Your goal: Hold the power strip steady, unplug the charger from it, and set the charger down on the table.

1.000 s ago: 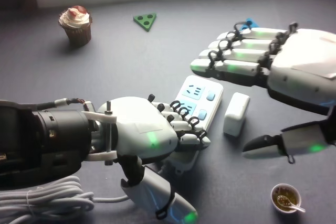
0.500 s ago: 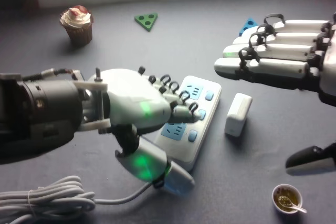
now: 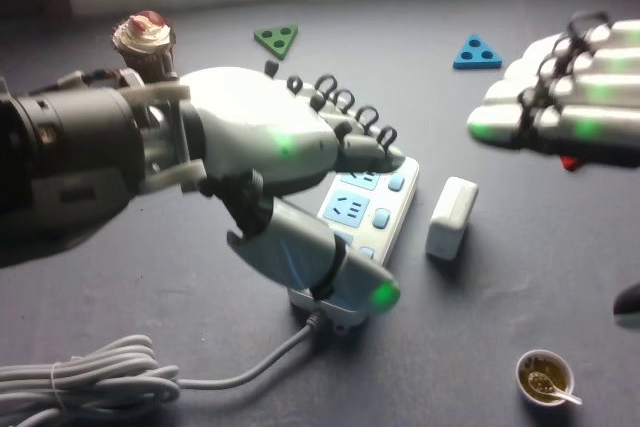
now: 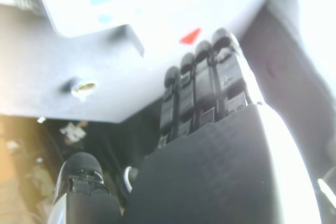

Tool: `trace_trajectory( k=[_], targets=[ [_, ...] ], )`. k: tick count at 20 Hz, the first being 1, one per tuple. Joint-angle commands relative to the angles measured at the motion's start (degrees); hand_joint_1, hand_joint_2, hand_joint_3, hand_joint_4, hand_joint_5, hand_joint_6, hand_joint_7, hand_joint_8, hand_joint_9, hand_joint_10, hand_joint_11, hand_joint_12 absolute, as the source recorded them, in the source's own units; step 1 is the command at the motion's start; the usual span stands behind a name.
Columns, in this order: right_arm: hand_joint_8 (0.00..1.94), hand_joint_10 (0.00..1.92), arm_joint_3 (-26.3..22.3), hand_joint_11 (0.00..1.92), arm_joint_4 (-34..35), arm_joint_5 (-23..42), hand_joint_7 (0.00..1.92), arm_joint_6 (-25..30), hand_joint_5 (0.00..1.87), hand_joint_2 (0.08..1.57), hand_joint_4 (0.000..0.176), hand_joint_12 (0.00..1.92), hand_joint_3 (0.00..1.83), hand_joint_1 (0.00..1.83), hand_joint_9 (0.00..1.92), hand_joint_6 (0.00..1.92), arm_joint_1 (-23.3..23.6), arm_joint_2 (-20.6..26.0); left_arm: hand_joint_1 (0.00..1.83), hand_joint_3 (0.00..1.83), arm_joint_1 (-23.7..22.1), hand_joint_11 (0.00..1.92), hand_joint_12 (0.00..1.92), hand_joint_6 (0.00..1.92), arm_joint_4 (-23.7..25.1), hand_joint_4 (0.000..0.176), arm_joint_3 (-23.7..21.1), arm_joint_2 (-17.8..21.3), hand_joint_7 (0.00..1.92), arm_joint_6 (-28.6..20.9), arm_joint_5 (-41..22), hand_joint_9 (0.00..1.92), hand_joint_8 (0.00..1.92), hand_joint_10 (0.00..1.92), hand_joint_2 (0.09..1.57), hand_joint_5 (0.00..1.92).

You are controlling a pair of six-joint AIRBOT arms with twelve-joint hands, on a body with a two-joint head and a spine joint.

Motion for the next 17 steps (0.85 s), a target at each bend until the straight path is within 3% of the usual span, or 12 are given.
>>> trace_trajectory(
  k=[1,7,11,12,15,17],
  targets=[
    [0.00,0.00,0.05,0.20,2.37,4.80,0.23,0.15,0.14,0.99,0.000,0.18,0.01,0.72,0.25,0.00,0.78,0.80,0.00,0.00,-1.58,0.13,0.00,0.00,-0.14,0.000,-0.42,0.32,0.16,-0.20,-5.12,0.14,0.00,0.00,0.96,0.14],
    [0.00,0.01,0.08,0.24,0.73,3.63,0.30,0.14,0.24,1.02,0.000,0.20,0.00,0.71,0.31,0.01,2.07,0.83,0.00,0.00,-4.02,0.14,0.01,0.00,-0.27,0.000,-1.00,0.82,0.16,-1.34,-5.06,0.14,0.00,0.00,0.95,0.15],
    [0.00,0.00,0.01,0.14,-2.89,0.16,0.15,0.14,0.18,1.02,0.000,0.17,0.00,0.68,0.16,0.00,4.77,1.16,0.00,0.00,-5.16,0.09,0.00,0.00,-0.27,0.000,-1.11,0.87,0.11,-1.55,-5.06,0.09,0.00,0.00,0.96,0.09],
    [0.00,0.00,-0.04,0.09,-3.46,-0.47,0.17,0.14,0.19,1.02,0.000,0.29,0.00,0.69,0.16,0.00,5.02,1.36,0.00,0.01,-5.37,0.10,0.01,0.00,-0.26,0.000,-1.20,1.05,0.12,-1.46,-5.06,0.11,0.01,0.01,0.97,0.09],
    [0.00,0.01,-0.67,0.02,-3.28,-1.49,0.35,0.14,0.29,0.98,0.000,0.91,0.00,0.71,0.34,0.00,5.72,1.48,0.00,0.00,-6.16,0.10,0.01,0.00,-0.26,0.000,-1.61,2.12,0.10,-1.41,-4.78,0.09,0.00,0.00,0.97,0.07],
    [0.00,0.00,-1.13,0.00,-2.23,-2.00,0.31,0.26,0.27,1.03,0.000,0.82,0.01,0.56,0.28,0.00,6.08,1.44,0.00,0.00,-6.91,0.10,0.01,0.01,-0.26,0.000,-1.55,2.25,0.12,-0.98,-4.14,0.11,0.01,0.01,0.96,0.10]
  ],
)
